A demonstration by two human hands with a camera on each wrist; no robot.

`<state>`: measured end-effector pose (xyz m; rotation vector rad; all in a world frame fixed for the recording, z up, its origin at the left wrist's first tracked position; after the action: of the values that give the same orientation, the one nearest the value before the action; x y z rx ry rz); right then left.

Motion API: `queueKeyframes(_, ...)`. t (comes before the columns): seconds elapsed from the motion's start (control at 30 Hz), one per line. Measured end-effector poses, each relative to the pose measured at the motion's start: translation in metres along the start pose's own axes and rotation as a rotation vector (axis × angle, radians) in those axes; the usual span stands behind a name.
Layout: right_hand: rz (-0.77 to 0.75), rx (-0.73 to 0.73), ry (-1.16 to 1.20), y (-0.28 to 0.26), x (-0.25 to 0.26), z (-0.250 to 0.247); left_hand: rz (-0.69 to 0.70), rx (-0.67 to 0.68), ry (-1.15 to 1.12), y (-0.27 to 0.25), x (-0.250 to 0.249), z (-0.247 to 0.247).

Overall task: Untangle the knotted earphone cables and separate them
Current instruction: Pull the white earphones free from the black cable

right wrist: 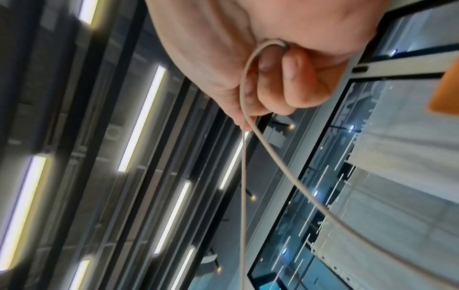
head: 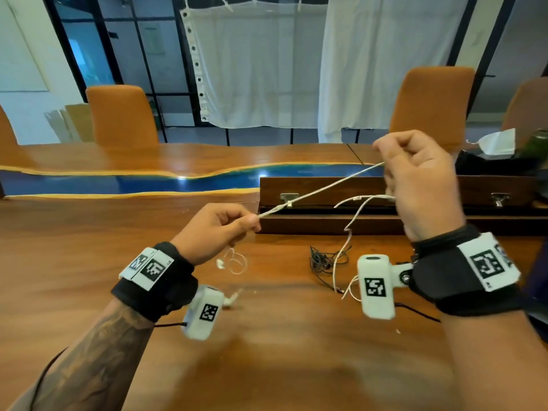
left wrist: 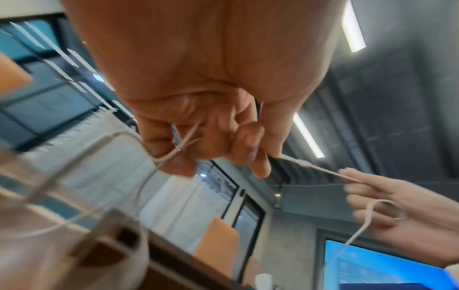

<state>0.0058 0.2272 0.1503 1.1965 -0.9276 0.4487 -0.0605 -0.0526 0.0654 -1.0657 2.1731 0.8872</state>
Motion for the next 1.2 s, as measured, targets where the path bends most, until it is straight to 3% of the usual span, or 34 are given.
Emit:
queueKeyframes(0.07,-0.022,0.002,-0.104,0.004,0.002,-0.012,-0.062,-0.042,0.002,-0.006,0.022,-0.005)
queueKeyframes(0.17,0.007,0.186,-0.448,-0.004,-0.012,0.003,-0.066,-0.095,0.007,-0.008,0.023,-0.006)
queueKeyframes(0.23,0.04,0.289,-0.547,-0.015,-0.02,0.022,-0.012,-0.106,0.015,-0.004,0.005,-0.002)
queueKeyframes(0.4,0.113,0.713,-0.378,-0.048,-0.032,0.094,0.186,-0.057,0.052,0.012,-0.047,0.015)
queueKeyframes(0.47,0.103,0.801,-0.327,-0.056,-0.033,0.111,0.188,-0.032,-0.013,0.016,-0.055,0.021)
queueKeyframes(0.57,0.123,0.75,-0.37,-0.049,-0.03,0.105,0.166,-0.029,-0.092,0.015,-0.052,0.02)
queueKeyframes(0.7,0.049,0.484,-0.406,-0.024,-0.016,0.067,0.075,-0.02,-0.192,0.008,-0.024,0.018)
queueKeyframes(0.9,-0.039,0.25,-0.329,-0.001,0.004,0.033,-0.026,0.021,-0.239,-0.005,0.005,0.023)
queueKeyframes(1.07,-0.045,0.199,-0.357,0.002,-0.002,0.022,-0.039,0.007,-0.351,-0.009,0.008,0.025)
queueKeyframes(1.2,-0.01,0.219,-0.388,-0.002,-0.014,0.021,-0.014,-0.026,-0.295,-0.009,0.006,0.021)
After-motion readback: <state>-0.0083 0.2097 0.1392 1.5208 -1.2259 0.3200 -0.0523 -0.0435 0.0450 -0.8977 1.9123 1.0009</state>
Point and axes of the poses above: each hand's wrist, its own y-axis towards the middle knuckle, its own z-axis out of the palm, x = y × z, the point moved 8 cm from there along y, towards the middle knuckle, and after that the axes turned 8 degrees about y, right-handed, at the moved point
